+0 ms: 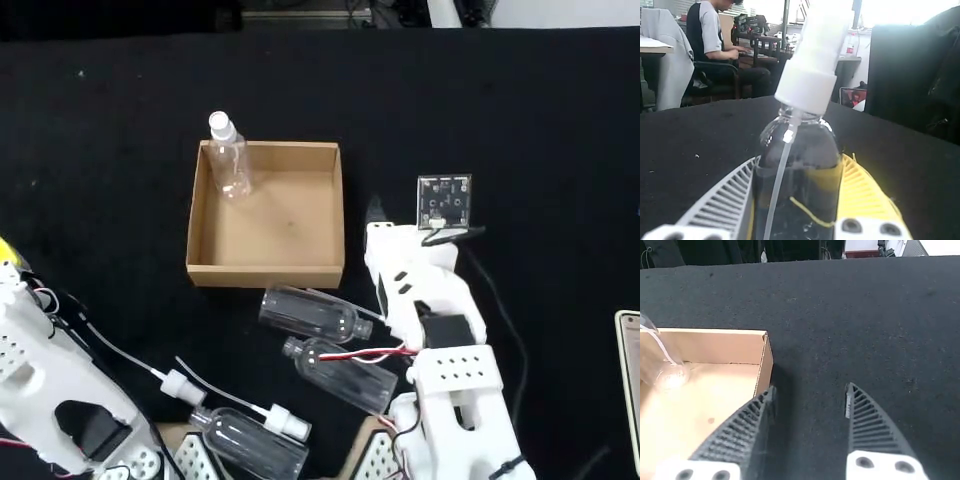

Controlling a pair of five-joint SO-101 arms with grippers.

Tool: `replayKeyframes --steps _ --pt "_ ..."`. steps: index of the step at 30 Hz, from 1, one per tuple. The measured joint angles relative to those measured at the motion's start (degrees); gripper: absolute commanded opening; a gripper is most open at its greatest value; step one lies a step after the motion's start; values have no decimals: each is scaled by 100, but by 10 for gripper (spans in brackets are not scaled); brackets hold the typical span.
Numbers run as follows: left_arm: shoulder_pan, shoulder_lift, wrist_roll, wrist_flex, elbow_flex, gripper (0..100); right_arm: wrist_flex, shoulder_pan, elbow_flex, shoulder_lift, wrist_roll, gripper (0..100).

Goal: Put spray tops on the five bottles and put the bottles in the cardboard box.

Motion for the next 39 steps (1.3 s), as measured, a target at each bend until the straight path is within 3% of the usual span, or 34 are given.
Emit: replayKeyframes --steps 10,18,39 --pt "-79 9 0 0 -18 36 0 0 0 0 0 198" --pt "-167 9 0 0 -18 254 0 0 0 0 0 198" --pt "-176 -88 0 0 -9 259 0 0 0 0 0 198"
